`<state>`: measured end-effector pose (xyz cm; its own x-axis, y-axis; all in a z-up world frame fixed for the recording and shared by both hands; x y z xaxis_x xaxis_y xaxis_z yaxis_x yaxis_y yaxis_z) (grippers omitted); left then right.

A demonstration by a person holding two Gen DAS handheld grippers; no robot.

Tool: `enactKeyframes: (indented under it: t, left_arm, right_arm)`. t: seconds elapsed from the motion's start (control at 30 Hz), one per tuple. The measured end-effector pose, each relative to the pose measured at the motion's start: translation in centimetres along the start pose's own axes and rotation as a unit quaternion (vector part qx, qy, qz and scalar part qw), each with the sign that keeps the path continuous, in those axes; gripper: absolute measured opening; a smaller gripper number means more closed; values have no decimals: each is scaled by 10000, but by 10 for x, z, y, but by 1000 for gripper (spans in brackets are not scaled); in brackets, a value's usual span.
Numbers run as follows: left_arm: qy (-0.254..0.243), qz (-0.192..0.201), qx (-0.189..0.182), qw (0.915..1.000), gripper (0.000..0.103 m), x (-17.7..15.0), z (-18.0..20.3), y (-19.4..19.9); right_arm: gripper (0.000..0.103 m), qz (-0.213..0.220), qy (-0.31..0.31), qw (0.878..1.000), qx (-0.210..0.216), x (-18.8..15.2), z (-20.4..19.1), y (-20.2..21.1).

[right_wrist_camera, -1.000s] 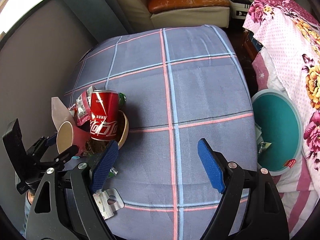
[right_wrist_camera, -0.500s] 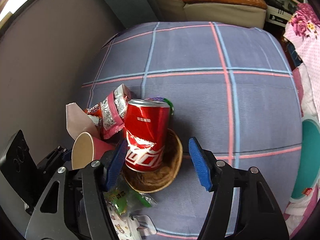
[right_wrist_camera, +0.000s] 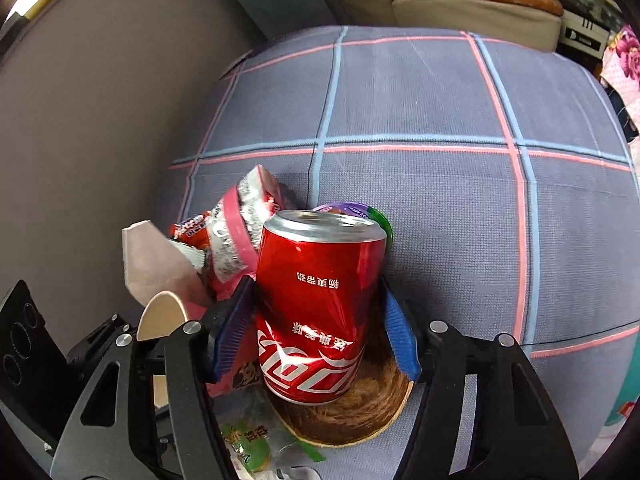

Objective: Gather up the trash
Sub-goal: 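Grasp the red Coca-Cola can with the right gripper while the left grasps the pink paper cup, then carry can and cup to the wastebasket and open the left gripper to drop the cup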

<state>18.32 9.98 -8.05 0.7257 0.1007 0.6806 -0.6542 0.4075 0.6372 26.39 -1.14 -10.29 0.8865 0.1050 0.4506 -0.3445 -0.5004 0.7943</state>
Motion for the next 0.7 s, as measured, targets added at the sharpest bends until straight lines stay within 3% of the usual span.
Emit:
enactKeyframes:
  t: [0.4, 0.7]
  left_arm:
    - [-24, 268, -85, 9996, 68, 26, 35, 26]
    - [-132, 283, -70, 9995, 68, 41, 78, 19]
  right_arm:
    - [60, 670, -204, 9974, -180, -2, 36, 77]
    - [60, 1131, -652, 9903, -479, -23, 101, 137]
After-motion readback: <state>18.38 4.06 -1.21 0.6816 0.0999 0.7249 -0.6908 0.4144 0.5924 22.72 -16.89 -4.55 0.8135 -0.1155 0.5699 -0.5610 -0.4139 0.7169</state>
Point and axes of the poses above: each gripper's, at about its wrist camera, not at the fingertips, and y roughly against the way its jaws point, z to its right, x to its top, the point moved 8 cm from there along -y, roughly the way its jaws point, and after that the axes turned 8 degrees about z, right-handed, at the moved point
